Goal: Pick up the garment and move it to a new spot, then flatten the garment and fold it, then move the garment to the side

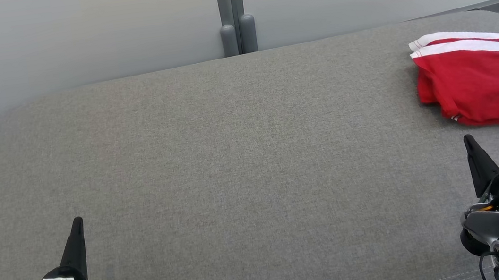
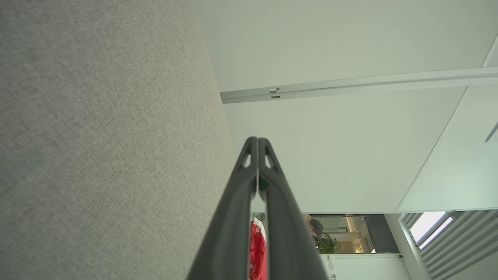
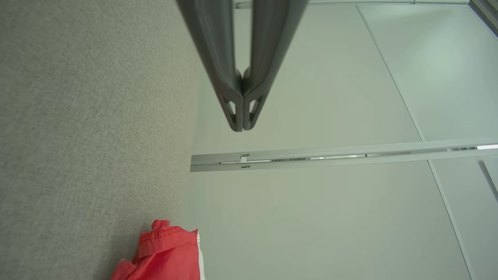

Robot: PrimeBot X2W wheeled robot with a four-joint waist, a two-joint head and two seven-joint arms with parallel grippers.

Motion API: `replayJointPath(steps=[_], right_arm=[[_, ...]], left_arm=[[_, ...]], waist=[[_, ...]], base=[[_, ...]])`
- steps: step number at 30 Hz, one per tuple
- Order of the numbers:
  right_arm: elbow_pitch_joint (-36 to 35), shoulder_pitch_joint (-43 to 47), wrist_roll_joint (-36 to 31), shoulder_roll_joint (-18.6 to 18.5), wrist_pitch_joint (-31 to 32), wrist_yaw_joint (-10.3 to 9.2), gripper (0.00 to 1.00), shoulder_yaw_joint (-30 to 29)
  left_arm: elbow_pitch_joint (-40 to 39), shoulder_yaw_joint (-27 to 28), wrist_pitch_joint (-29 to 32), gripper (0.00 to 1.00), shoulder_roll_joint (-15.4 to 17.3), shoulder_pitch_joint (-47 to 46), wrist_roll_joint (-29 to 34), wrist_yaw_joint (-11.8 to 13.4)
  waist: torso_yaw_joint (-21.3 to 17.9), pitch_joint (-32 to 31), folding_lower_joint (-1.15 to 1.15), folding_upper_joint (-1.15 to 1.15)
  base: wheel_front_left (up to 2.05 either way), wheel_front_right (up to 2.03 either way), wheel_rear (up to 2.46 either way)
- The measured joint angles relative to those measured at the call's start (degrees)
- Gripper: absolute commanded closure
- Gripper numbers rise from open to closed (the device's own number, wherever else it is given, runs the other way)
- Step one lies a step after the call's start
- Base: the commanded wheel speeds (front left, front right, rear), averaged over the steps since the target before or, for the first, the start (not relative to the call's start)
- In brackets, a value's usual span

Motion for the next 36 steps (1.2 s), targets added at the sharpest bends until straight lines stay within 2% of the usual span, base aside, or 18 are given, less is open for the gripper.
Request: replayJointPath(steps=[36], right_arm=[[0.0, 0.0, 0.0, 0.0, 0.0, 0.45, 1.00, -0.1]], left_arm=[[0.3, 0.2, 0.0, 1.00, -0.2, -0.1, 0.0, -0.1]], waist=[[0.0, 0.0, 0.00, 0.00]], base=[[0.00, 0.00, 0.00]])
